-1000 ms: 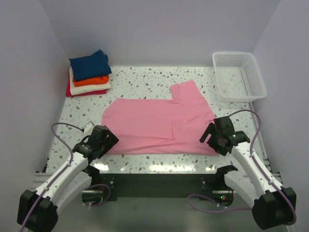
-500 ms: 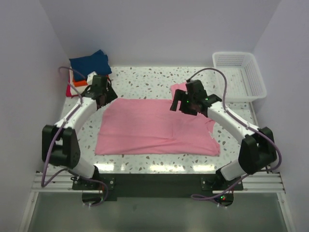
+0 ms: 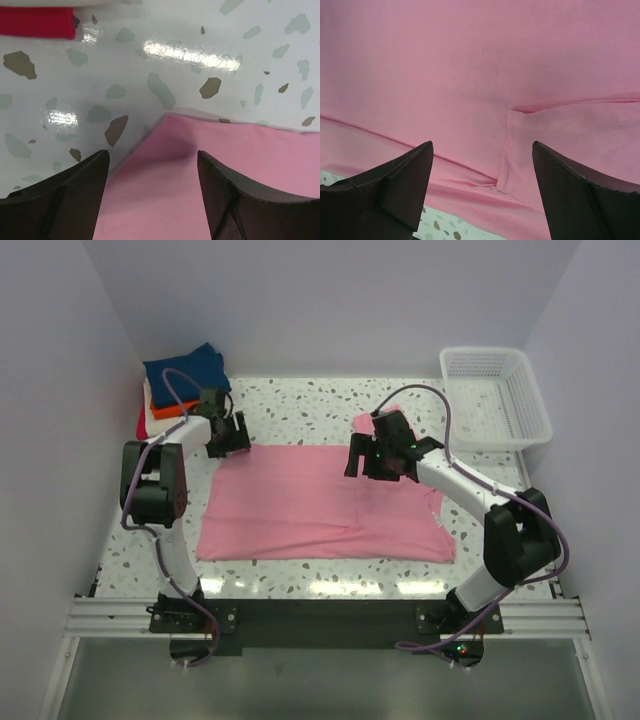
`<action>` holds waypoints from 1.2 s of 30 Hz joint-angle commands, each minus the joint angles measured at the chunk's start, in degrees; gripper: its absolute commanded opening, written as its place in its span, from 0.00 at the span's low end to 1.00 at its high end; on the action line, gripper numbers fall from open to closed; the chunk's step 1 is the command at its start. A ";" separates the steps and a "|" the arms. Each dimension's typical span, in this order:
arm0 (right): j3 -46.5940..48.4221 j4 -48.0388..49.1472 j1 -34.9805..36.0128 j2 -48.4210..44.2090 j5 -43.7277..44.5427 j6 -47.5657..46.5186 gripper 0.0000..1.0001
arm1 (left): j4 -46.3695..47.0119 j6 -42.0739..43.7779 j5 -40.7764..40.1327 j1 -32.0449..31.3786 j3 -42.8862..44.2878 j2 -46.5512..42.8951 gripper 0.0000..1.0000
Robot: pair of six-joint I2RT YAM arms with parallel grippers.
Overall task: Fold and stack the t-shirts
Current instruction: Fold the tshirt
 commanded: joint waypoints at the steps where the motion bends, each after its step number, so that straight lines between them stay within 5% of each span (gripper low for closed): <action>1: -1.22 2.36 0.01 -0.17 -0.16 -1.47 0.83 | 1.62 3.43 5.20 0.04 2.28 1.30 0.75; 13: -3.42 3.94 0.01 -0.43 -0.77 -0.24 0.82 | 2.14 3.52 10.21 -0.23 -1.15 -3.44 0.33; 27: -6.40 4.82 0.01 -1.31 -0.59 0.29 0.82 | 3.63 1.32 0.72 -11.47 -13.62 -16.18 0.35; 36: -7.20 4.91 0.01 -1.83 -0.68 0.37 0.82 | 4.35 -0.17 0.72 -13.15 -18.65 -20.76 0.55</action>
